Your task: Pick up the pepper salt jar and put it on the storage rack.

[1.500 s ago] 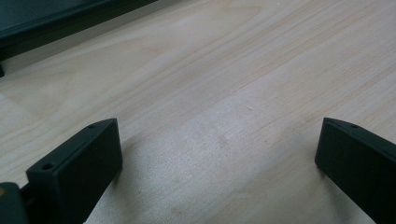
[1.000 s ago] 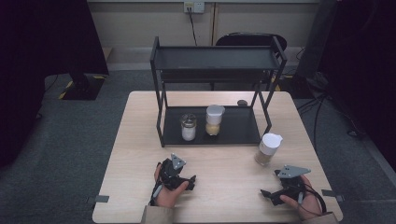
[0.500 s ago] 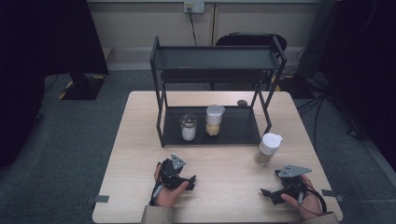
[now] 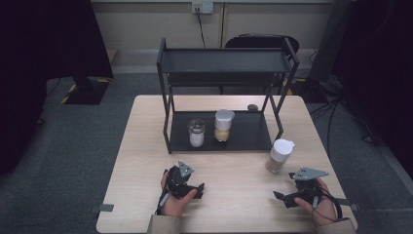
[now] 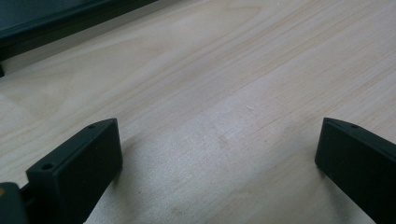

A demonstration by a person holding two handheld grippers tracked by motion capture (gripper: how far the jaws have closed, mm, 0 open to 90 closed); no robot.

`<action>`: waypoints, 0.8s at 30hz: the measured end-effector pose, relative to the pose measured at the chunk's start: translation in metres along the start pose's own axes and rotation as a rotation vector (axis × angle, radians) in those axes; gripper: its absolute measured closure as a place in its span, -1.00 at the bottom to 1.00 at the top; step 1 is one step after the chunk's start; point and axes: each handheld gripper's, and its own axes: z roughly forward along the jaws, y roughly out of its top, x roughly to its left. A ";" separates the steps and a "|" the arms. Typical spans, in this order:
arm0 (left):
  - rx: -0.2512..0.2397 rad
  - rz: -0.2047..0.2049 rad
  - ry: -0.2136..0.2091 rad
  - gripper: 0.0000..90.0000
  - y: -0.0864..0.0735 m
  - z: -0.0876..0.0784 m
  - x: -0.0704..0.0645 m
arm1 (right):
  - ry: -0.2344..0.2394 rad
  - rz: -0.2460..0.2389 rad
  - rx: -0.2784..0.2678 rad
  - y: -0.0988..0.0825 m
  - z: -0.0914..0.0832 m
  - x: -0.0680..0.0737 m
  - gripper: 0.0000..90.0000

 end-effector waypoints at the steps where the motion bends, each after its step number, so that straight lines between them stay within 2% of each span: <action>1: 0.000 0.000 0.000 -1.00 0.000 0.000 0.000 | 0.004 -0.001 -0.001 0.001 0.000 -0.001 -0.97; 12: 0.000 0.000 0.000 -1.00 0.000 0.000 0.000 | -0.048 0.034 -0.021 0.009 0.001 0.002 -0.97; 24: -0.004 -0.001 0.000 -1.00 -0.001 0.000 0.000 | -0.080 0.077 -0.058 0.015 0.004 0.001 -0.98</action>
